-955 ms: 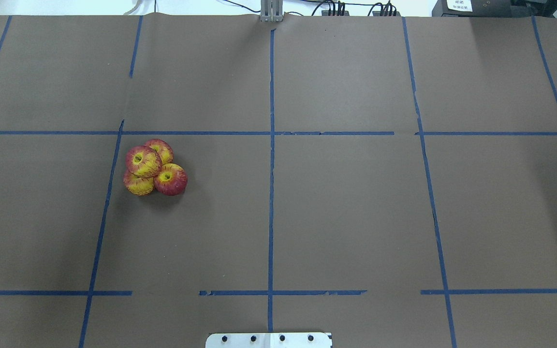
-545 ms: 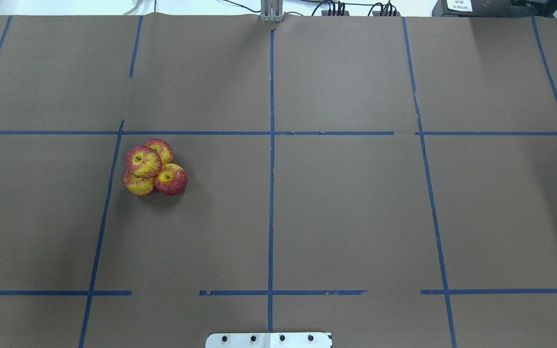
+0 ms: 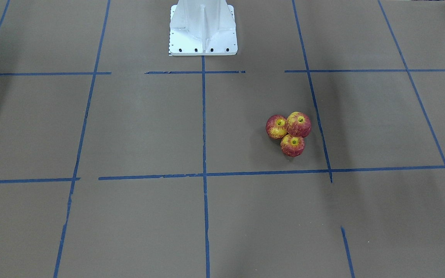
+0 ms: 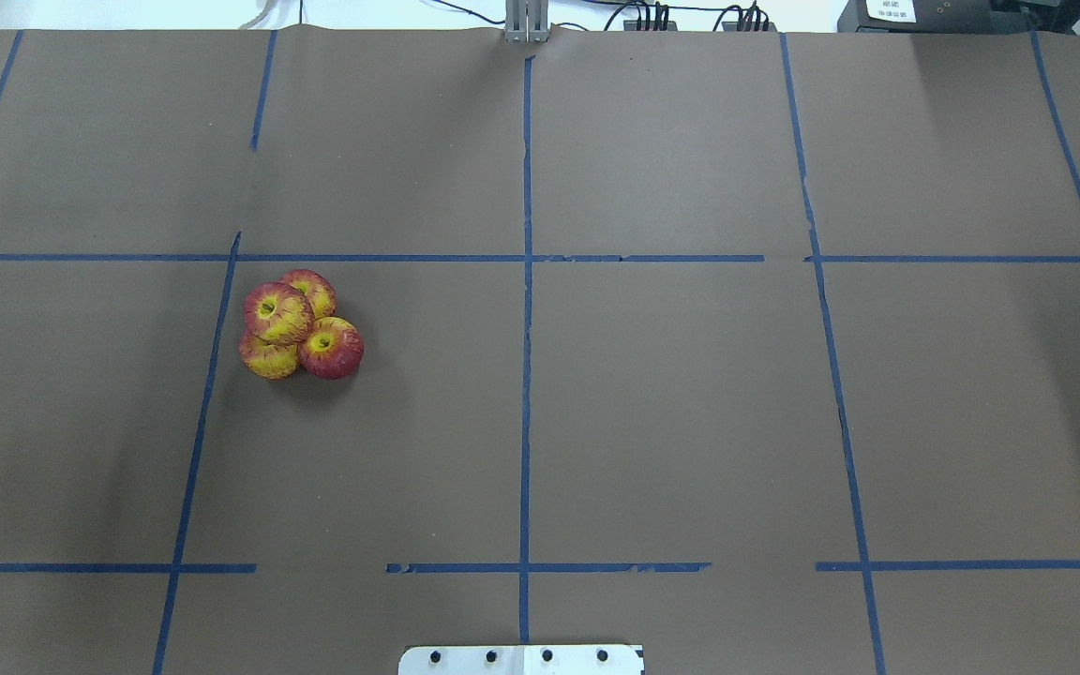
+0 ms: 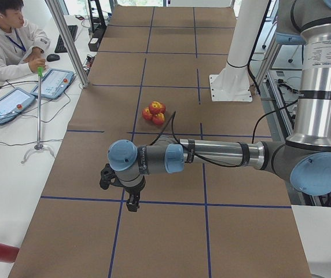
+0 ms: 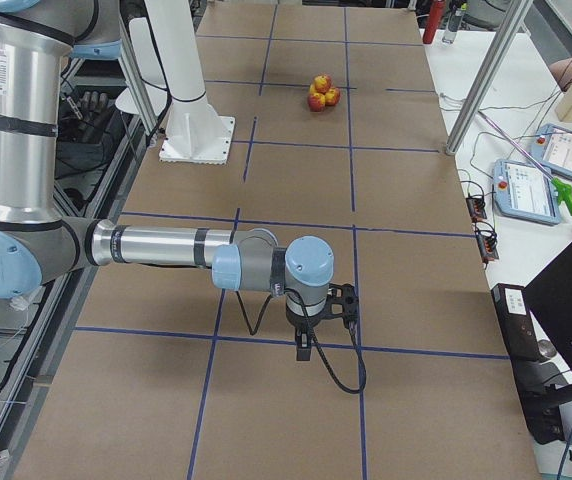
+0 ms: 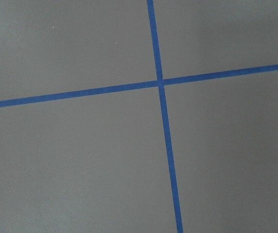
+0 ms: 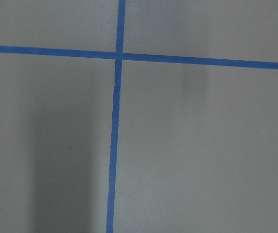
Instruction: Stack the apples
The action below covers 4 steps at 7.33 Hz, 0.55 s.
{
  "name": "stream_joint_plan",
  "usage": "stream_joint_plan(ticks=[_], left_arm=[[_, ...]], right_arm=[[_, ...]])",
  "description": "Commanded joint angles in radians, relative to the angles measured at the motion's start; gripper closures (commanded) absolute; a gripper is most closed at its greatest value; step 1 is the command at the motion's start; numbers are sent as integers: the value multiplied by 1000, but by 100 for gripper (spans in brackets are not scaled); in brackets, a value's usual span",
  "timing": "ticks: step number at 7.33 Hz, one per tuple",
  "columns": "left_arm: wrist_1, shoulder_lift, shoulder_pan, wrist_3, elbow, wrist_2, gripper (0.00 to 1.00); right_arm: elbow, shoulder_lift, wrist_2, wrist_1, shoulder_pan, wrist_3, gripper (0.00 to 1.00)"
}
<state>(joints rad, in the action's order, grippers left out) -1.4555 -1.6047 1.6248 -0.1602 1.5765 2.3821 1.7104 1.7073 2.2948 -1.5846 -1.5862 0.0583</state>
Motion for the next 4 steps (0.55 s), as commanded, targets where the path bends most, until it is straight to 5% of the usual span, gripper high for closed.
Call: stream_joint_plan(ticks=[1,4], left_arm=[[-26,14,0,74,-12,-6,0],[-28,-3,-2,76,7,-1,0]], right_arm=[[0,0,0,0,0,0,0],[0,0,2,0,0,0,0]])
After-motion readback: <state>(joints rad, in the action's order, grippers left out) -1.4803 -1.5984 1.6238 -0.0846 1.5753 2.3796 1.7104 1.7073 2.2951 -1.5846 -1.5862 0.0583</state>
